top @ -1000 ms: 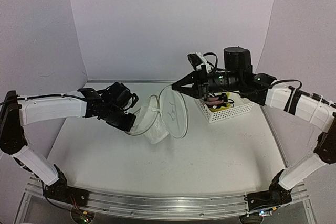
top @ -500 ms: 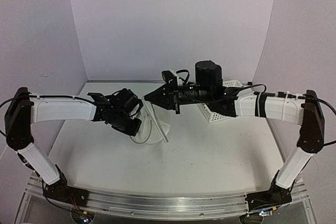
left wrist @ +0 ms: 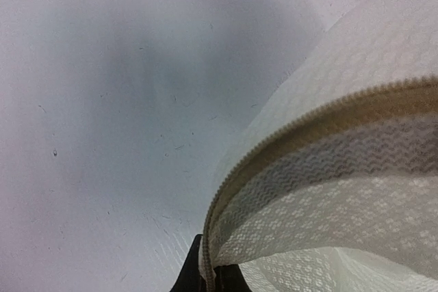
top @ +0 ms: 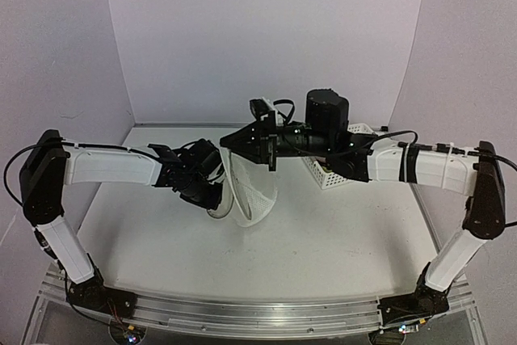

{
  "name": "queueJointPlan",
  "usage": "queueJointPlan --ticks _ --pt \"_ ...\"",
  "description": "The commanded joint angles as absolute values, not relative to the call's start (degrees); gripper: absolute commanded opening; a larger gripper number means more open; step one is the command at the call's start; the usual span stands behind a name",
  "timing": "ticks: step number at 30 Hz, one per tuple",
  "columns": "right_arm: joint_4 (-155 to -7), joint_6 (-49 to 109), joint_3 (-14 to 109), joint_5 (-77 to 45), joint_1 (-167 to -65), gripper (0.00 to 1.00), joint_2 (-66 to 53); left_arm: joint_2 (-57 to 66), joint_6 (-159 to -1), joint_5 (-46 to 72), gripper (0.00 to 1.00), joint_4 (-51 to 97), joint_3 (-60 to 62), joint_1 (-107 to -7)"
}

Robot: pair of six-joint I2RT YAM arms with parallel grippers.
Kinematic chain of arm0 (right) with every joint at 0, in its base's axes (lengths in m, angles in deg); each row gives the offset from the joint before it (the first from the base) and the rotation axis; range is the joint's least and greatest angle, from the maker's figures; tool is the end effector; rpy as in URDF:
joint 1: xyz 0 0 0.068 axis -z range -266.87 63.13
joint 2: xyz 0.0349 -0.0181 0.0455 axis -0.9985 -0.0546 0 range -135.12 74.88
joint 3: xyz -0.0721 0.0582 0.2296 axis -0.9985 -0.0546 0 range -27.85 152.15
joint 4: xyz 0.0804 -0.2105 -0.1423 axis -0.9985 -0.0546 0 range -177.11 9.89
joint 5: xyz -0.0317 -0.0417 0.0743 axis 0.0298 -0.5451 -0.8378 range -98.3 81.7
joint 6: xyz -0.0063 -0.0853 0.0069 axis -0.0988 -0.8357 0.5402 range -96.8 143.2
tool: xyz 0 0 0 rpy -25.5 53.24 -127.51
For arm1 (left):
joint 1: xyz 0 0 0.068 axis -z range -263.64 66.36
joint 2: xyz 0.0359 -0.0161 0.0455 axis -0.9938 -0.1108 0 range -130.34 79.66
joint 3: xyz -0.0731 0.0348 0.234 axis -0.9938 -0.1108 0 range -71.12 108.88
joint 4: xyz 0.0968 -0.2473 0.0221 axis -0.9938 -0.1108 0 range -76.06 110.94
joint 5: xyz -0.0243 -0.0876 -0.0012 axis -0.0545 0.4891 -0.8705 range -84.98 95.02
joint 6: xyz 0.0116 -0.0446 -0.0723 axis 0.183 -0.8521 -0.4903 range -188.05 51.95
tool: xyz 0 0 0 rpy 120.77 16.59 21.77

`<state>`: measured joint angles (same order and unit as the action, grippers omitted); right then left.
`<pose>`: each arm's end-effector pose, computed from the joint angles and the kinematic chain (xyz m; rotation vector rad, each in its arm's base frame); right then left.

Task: Unzip the laundry bag and remove the bra
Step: Place the laundry bag at the center of the board.

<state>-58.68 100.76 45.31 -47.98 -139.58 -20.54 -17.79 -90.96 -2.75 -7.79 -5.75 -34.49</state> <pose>0.2216 0.3706 0.3090 -0.2684 2.1376 2.1234 0.2481 -0.2712 0.1372 0.5537 2.5817 -0.2593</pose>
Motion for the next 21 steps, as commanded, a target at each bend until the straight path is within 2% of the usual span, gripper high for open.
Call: queueJointPlan --ticks 1,10,14,21 --pt "-62.1 94.8 42.4 -43.4 -139.1 0.0 -13.5 -12.9 -92.3 -3.1 0.0 -5.4 -4.2 -34.3" --pt "-70.6 88.9 35.9 -37.4 -137.5 0.0 -7.7 -4.0 -93.4 3.9 0.0 1.3 -10.5 -34.4" --pt "-72.0 89.3 33.1 -34.7 -136.7 0.0 -6.0 -0.4 -92.9 9.4 0.0 5.8 -14.5 -34.2" --pt "-75.4 92.1 33.5 -29.7 -136.6 0.0 -6.4 2.4 -92.3 11.2 0.0 10.6 -19.8 -32.3"
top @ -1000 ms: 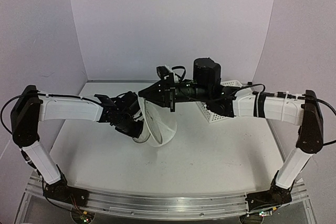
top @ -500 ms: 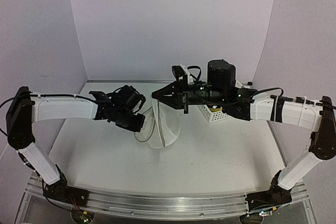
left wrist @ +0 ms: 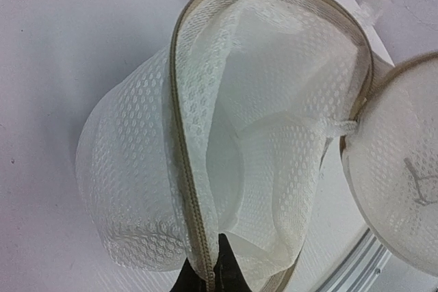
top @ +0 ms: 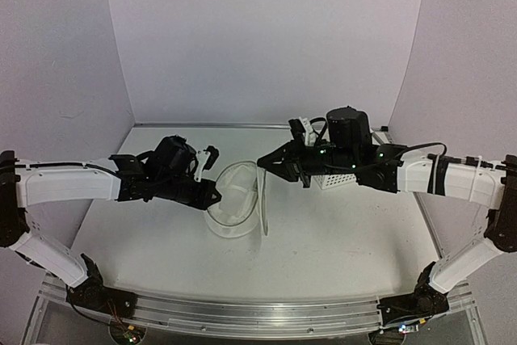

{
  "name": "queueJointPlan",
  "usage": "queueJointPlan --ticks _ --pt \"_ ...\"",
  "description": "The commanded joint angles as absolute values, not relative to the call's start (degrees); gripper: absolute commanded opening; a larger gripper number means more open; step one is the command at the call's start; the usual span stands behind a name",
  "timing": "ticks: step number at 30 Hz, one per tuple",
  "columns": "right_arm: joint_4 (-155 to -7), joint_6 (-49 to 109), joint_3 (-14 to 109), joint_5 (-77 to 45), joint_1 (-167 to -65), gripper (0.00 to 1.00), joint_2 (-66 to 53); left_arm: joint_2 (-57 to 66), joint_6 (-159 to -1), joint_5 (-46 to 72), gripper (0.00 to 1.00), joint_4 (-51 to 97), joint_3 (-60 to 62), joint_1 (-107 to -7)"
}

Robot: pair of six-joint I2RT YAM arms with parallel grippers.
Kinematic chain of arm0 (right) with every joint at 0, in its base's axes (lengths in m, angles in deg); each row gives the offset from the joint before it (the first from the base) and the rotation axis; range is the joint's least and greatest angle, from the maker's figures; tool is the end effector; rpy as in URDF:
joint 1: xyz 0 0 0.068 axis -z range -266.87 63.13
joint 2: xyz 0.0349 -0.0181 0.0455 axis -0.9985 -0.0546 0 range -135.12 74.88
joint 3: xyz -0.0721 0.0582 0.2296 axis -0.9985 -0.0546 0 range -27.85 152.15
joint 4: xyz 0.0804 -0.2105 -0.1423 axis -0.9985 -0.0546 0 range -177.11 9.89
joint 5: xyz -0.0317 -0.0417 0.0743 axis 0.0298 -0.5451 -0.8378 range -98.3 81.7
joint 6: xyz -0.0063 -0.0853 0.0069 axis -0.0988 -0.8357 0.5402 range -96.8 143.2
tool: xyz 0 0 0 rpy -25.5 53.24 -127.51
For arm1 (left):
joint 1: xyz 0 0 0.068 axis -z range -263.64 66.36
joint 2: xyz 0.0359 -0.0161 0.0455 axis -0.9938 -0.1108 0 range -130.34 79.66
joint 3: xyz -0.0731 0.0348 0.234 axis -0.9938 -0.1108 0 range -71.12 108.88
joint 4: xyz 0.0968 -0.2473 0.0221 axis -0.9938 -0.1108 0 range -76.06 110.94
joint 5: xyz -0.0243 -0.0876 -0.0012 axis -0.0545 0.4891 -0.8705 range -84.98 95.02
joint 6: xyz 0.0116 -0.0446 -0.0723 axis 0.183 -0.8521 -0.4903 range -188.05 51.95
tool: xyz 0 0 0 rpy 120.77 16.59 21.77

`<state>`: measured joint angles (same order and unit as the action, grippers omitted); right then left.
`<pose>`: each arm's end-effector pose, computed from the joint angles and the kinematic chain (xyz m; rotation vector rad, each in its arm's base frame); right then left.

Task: Unzip the laundry bag and remove the bra
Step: Place the laundry bag at the center of the board, then close the laundry bag at the center of the board.

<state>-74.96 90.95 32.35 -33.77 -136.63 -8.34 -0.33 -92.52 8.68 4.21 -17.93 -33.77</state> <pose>0.2215 0.3119 0.2633 -0.0142 2.3014 1.6804 0.2139 -0.2611 0.1854 0.5695 2.3753 -0.6957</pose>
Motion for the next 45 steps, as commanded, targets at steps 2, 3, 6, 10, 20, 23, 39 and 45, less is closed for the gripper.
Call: queueJointPlan --ticks 2,3,6,10,20,23,39,45 --pt "-77.1 93.0 34.5 -28.7 -136.5 0.0 -7.4 3.0 -92.7 11.2 0.0 12.3 -21.1 -31.5" --pt "-78.1 93.5 35.3 -28.2 -136.6 0.0 -8.0 3.3 -93.0 11.3 0.0 13.3 -21.8 -31.2" --pt "-81.8 94.8 37.0 -26.0 -136.5 0.0 -9.9 4.8 -94.4 11.3 0.0 16.7 -23.9 -30.4" --pt "-85.7 95.8 40.2 -23.7 -136.7 0.0 -12.6 6.6 -97.5 11.8 0.0 21.5 -27.9 -30.1" --pt "-89.2 94.6 50.1 -24.9 -137.0 0.0 -23.2 4.7 -99.6 9.5 0.0 28.4 -34.4 -29.3" --pt "-90.7 93.1 52.3 -24.9 -137.1 0.0 -25.5 1.7 -100.0 9.4 0.0 29.9 -34.6 -28.2" --pt "-104.8 79.3 65.7 -15.8 -139.8 0.0 -35.0 6.5 -102.0 5.6 0.46 32.1 -37.0 -26.5" --pt "-111.0 74.2 71.5 -8.8 -141.4 0.0 -37.6 14.0 -105.5 -2.0 0.57 29.2 -40.8 -26.5"
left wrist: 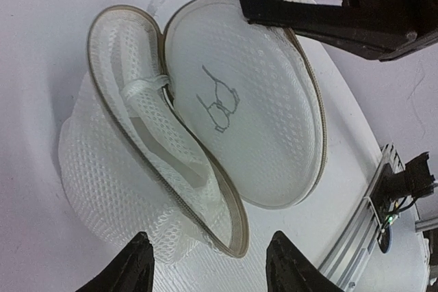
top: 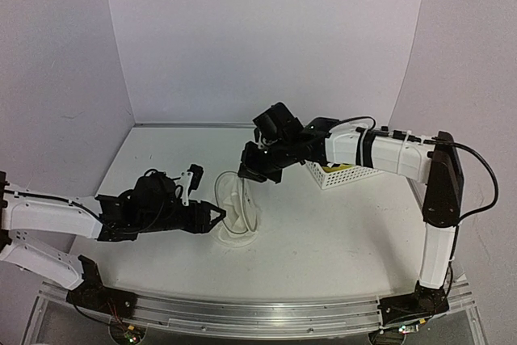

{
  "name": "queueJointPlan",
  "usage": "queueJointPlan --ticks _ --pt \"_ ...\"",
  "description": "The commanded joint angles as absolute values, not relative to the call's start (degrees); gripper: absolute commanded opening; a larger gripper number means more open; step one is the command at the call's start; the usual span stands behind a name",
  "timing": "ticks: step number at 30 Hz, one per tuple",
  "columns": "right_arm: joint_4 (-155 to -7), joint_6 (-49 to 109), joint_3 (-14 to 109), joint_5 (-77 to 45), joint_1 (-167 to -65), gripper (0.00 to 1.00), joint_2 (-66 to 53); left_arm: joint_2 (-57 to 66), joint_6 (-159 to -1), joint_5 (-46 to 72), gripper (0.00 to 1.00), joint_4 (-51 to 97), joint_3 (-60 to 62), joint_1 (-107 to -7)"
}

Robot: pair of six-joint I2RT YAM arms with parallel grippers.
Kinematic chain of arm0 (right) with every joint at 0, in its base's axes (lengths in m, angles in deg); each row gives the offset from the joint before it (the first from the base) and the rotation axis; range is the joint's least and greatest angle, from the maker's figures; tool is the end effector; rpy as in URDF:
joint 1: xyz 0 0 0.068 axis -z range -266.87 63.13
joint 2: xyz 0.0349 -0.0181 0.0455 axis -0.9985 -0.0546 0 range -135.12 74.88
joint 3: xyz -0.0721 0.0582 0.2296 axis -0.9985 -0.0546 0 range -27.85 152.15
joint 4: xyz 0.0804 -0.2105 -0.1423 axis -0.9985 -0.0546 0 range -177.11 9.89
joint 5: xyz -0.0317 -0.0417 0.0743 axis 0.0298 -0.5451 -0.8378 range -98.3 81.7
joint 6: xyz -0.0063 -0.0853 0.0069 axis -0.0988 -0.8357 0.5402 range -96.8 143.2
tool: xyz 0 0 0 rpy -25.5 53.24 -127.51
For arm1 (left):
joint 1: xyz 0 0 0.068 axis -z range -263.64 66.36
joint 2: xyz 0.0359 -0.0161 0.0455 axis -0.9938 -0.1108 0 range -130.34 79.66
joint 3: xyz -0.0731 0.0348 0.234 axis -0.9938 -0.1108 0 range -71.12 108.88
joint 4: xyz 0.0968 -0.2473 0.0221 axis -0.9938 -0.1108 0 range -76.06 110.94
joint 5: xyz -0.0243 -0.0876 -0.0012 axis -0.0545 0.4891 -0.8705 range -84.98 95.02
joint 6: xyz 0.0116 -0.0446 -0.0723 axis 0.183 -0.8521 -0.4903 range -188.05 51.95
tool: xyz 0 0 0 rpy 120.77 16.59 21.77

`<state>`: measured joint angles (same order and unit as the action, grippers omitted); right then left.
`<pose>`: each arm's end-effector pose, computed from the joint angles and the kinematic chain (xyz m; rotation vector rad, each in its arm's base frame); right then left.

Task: Unzip the laundry bag and remove the bra
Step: Close the laundry bag at the center of the board.

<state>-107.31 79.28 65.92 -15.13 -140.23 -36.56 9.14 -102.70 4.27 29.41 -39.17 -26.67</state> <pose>0.2730 0.3819 0.2108 -0.0028 2.6108 0.9756 0.1661 -0.2537 0.1535 0.4256 2.2015 -0.9161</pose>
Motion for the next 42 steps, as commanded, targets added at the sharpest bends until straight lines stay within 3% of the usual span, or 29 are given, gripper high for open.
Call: queueJointPlan --ticks 1,11,21,34,42 --pt "-111.7 73.5 72.3 -8.4 -141.7 0.0 -38.1 15.1 -106.3 -3.4 0.57 28.1 -41.2 -26.5" --pt "-116.8 67.3 81.9 -1.4 -146.4 0.0 -45.7 26.2 -108.6 -9.4 0.62 22.2 -43.8 -26.5" --pt "-116.9 63.9 88.6 2.3 -150.5 0.0 -54.4 28.5 -109.1 -10.0 0.62 16.8 -41.9 -26.5" --pt "-114.1 63.2 85.7 0.8 -151.9 0.0 -61.7 31.2 -110.3 -12.1 0.63 13.1 -40.4 -26.5" --pt "-111.5 64.5 80.8 -0.7 -151.8 0.18 -59.5 29.4 -110.6 -11.8 0.63 12.8 -39.6 -26.5"
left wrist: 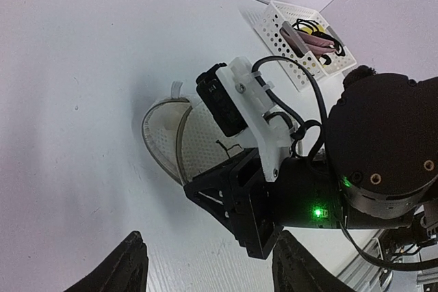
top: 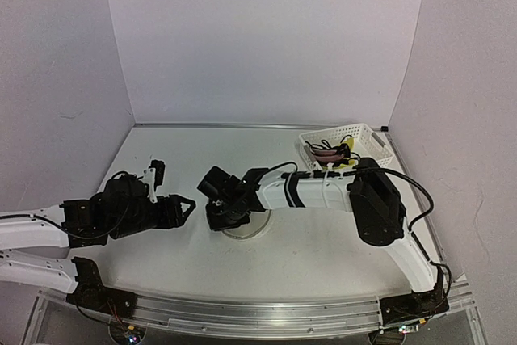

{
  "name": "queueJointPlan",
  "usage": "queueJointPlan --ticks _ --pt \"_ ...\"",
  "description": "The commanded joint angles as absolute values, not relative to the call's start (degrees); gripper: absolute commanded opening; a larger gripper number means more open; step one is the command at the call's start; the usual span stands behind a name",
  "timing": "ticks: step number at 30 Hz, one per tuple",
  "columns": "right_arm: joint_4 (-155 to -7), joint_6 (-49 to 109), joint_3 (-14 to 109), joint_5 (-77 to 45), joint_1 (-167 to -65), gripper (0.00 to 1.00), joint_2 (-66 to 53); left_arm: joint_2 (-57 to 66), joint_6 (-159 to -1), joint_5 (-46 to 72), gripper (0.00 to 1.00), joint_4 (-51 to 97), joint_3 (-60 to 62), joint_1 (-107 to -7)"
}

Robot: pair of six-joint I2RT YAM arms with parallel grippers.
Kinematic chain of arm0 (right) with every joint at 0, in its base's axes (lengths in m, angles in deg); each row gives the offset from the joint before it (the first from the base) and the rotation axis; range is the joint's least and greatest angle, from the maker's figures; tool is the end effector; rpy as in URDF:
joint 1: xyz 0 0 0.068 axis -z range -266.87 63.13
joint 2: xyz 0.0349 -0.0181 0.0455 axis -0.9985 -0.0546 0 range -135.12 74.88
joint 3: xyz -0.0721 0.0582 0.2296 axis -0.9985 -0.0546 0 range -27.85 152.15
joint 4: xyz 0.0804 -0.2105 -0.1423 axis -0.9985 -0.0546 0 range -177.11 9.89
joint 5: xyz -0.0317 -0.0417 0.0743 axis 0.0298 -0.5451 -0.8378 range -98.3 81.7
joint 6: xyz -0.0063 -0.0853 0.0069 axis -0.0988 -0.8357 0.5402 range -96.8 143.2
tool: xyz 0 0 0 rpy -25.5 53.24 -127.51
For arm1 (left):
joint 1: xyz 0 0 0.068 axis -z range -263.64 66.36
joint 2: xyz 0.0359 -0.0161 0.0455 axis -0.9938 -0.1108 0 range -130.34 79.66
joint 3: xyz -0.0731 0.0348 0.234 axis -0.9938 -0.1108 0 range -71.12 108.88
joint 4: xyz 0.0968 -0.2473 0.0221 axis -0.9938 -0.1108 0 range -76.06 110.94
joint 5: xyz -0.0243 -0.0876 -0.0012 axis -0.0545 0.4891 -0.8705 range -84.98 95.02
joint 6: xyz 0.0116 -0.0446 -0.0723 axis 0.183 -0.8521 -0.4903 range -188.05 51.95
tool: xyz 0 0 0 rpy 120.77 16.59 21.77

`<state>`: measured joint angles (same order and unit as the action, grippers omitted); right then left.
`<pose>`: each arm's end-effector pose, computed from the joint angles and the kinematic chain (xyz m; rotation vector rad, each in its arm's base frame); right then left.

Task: Unzip the laundry bag and remove the bra
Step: Close the laundry bag at the center of the board, then reset both arms

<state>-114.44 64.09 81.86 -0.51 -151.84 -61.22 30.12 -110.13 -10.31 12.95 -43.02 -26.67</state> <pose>0.2273 0.4623 0.0910 -0.5147 2.6427 0.4508 0.1523 -0.1975 0.1866 0.1111 2.1569 -0.7683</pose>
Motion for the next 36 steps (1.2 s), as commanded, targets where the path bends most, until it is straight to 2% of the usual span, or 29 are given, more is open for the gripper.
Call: queueJointPlan --ticks 1,7,16,19,24,30,32,36 --pt "-111.3 64.4 80.3 -0.4 -151.9 0.21 -58.6 29.4 -110.5 -12.0 0.63 12.8 -39.5 -26.5" --pt "-110.2 63.7 77.3 0.6 -151.9 0.4 -51.6 29.1 -110.0 -13.4 0.64 12.7 -38.8 -26.5" --pt "-108.9 61.7 72.3 6.2 -151.9 0.55 -42.0 28.5 -106.4 -15.8 0.66 9.7 -34.9 -26.6" --pt "-108.5 60.1 70.6 9.6 -151.8 0.64 -39.3 28.8 -104.9 -17.4 0.68 8.2 -33.3 -26.6" --pt "-107.5 57.2 67.1 15.8 -151.9 0.76 -35.3 28.7 -102.1 -19.9 0.77 5.6 -30.1 -26.6" --pt "-106.9 55.4 63.2 22.0 -150.8 0.98 -31.8 26.5 -98.8 -20.7 0.93 3.1 -26.3 -27.9" --pt "-106.7 55.5 61.6 22.4 -149.7 0.98 -30.9 25.6 -97.8 -19.4 0.99 2.9 -25.3 -29.3" --pt "-106.7 55.8 57.9 22.4 -146.4 0.98 -28.4 23.7 -96.0 -13.6 1.0 2.4 -23.3 -35.3"
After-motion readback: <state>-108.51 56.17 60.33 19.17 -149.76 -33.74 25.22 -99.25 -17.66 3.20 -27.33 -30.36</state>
